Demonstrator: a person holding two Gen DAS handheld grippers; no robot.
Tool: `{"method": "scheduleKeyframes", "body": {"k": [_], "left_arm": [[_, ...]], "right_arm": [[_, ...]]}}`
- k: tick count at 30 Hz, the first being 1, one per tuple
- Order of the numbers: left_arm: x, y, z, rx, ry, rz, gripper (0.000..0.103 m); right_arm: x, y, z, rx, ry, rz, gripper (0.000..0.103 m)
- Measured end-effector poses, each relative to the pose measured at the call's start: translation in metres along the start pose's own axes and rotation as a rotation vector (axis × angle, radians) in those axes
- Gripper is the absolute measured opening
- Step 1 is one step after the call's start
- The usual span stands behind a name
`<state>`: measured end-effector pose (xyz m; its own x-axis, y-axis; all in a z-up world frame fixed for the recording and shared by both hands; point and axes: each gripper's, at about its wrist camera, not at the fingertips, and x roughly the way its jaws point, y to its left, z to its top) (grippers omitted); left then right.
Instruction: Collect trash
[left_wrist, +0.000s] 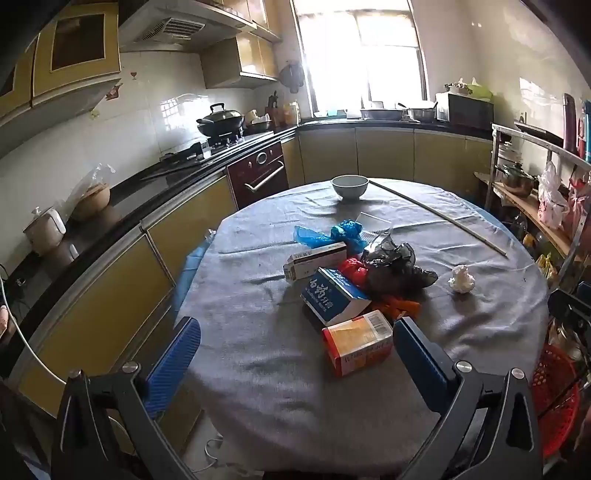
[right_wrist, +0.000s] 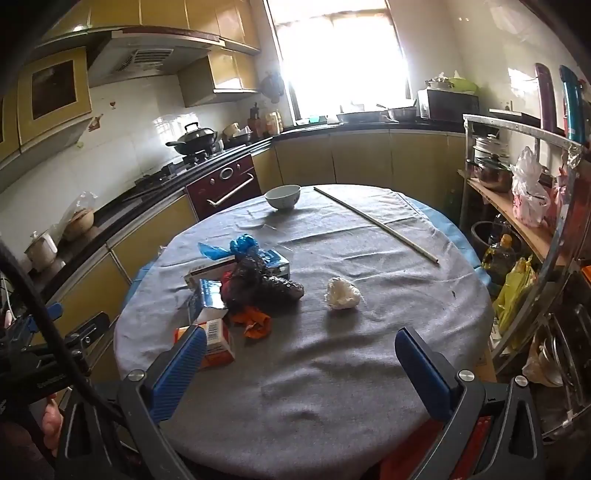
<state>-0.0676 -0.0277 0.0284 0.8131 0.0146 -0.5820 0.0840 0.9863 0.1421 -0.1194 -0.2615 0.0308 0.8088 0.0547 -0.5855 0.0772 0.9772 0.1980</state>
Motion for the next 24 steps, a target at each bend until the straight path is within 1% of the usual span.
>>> {"method": "scheduleKeyframes", "body": {"k": [10, 11, 12, 19, 24], "left_arm": [[-0.008, 0.003, -0.002, -0.004, -0.011, 0.001, 0.103], [-0.008, 0.004, -0.002, -0.004, -0.011, 0.001, 0.103], [-0.008, 0.004, -0.002, -0.006, -0.011, 0.002, 0.103], [-0.008, 0.005, -0.003, -0.01, -0.008, 0.001, 0.103], [-0.008, 0.006, -0.004, -0.013, -0.006, -0.002, 0.103]], "right_arm": [[-0.02, 0.009, -0.005, -0.008, -0.009, 0.003, 0.103], [-0.012, 0.01, 0.0, -0.008, -0.006, -0.002, 0.103], [-0.02, 0.011, -0.006, -0.017, -0.004, -0.007, 0.103], [-0.019, 0.012, -0.011, -0.031, 0.014, -0.021, 0.103], [-0.019, 0.011, -0.012, -0.017, 0.007, -0.007, 0.103]]}}
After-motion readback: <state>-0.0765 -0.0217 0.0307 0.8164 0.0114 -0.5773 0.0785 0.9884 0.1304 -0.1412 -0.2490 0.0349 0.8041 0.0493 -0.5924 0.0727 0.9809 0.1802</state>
